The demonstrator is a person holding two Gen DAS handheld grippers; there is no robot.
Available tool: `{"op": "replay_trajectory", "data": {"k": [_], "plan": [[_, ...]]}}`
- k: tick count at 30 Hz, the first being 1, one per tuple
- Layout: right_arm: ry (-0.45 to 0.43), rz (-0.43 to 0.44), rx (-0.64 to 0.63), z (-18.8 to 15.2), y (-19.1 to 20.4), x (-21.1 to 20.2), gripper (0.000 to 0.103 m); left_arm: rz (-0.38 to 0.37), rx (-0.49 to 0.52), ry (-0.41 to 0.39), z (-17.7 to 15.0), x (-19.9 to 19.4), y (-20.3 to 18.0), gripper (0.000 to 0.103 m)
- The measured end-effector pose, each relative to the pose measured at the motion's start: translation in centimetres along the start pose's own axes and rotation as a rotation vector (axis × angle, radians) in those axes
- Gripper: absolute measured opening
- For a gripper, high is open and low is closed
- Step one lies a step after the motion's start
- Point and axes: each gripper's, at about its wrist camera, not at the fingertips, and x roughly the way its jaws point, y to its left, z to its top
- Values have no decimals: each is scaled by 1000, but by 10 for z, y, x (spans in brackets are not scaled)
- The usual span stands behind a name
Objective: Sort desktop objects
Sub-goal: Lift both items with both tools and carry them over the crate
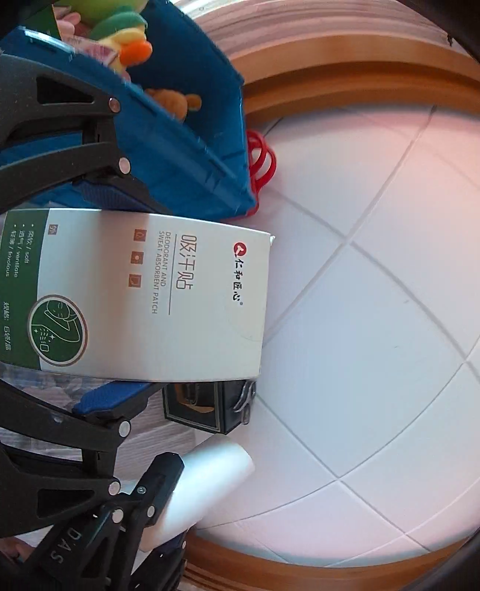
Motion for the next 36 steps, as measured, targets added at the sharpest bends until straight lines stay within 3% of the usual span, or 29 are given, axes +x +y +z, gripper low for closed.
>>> {"op": "replay_trajectory", "data": {"k": [11, 15, 20, 24, 28, 36], "plan": [[-120, 198, -137, 19, 120, -99, 45, 237, -99, -116, 13, -122, 101, 77], [-131, 285, -179, 20, 166, -113, 45, 350, -139, -119, 8, -156, 151, 77], [-125, 368, -207, -7, 228, -115, 45, 423, -173, -121, -9, -186, 215, 77], [-120, 384, -206, -11, 272, -98, 45, 416, -176, -121, -27, -194, 256, 77], [-102, 377, -184, -11, 323, -85, 45, 392, -162, -79, -40, -177, 298, 77], [6, 297, -132, -33, 390, -50, 45, 249, -145, 23, -52, -134, 348, 77]]}}
